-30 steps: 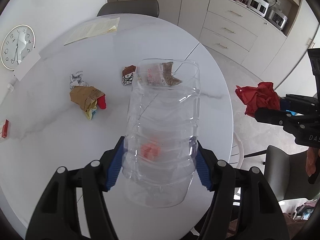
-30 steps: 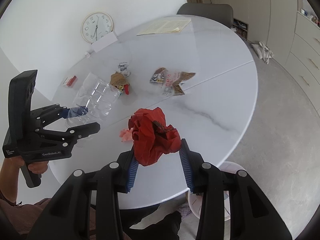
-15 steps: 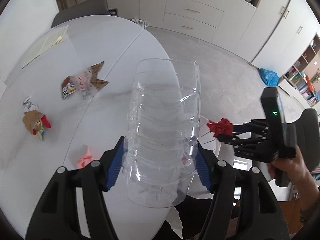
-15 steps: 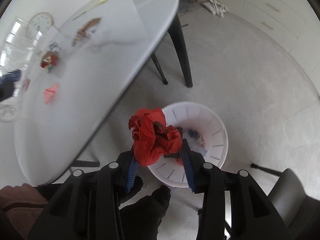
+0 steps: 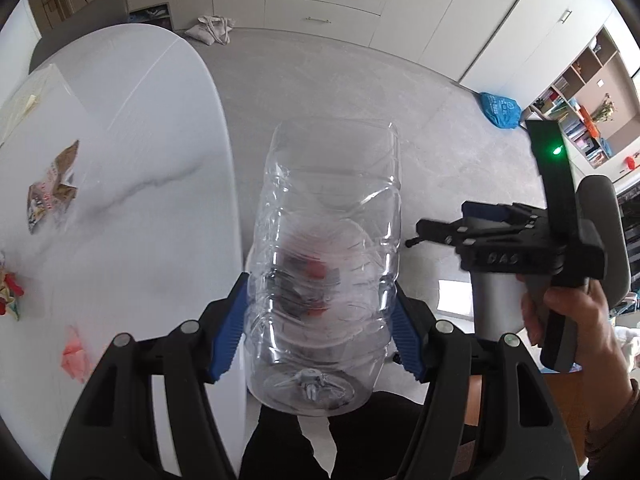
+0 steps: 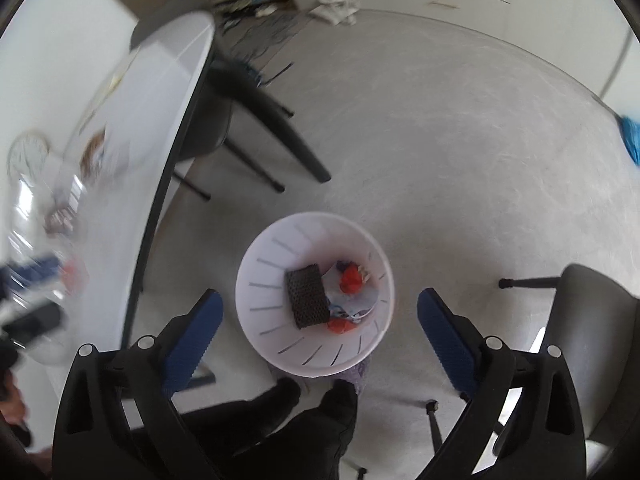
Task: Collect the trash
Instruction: 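Carry the bottle and red paper over the white bin and open both tools, then move the left tool to the pink crumpled paper and grasp it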
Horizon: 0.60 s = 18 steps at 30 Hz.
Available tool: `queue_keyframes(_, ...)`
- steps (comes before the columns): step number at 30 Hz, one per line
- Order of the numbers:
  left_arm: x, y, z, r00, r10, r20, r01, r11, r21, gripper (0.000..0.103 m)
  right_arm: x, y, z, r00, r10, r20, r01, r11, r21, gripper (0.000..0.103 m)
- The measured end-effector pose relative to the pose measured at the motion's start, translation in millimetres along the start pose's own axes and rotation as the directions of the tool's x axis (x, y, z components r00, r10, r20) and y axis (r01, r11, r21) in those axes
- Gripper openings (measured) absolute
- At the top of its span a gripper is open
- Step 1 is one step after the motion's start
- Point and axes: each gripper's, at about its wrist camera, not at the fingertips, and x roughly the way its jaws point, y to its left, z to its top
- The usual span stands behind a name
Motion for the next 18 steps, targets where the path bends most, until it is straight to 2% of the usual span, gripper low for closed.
queue_keyframes(5, 34, -18, 5, 0.997, -0.036, -0.072, 0.036, 0.999, -0.005, 0.063, -37, -36, 12, 0.999, -0.001, 0.051, -0.003, 0.996, 0.084, 0.099)
queue_keyframes(7, 42, -21, 6, 0.995, -0.046, -0.091, 0.044, 0.999, -0.021, 0.071, -45, -43, 15, 0.998, 0.0, 0.067, -0.007, 0.995, 0.097, 0.099)
queue_keyframes(9, 44, -21, 6, 0.995, -0.043, -0.091, 0.04, 0.999, -0.037, 0.086, -50, -49, 17, 0.997, 0.011, 0.079, -0.019, 0.994, 0.108, 0.099)
queue_keyframes(11, 41, -19, 4, 0.995, -0.046, -0.088, 0.042, 0.998, -0.047, 0.093, -51, -52, 17, 0.996, 0.017, 0.086, -0.026, 0.993, 0.114, 0.099)
queue_keyframes(18, 26, -18, -1, 0.996, -0.041, -0.073, 0.035, 0.995, -0.09, 0.095, -48, -46, 15, 0.996, 0.036, 0.08, -0.045, 0.993, 0.111, 0.099)
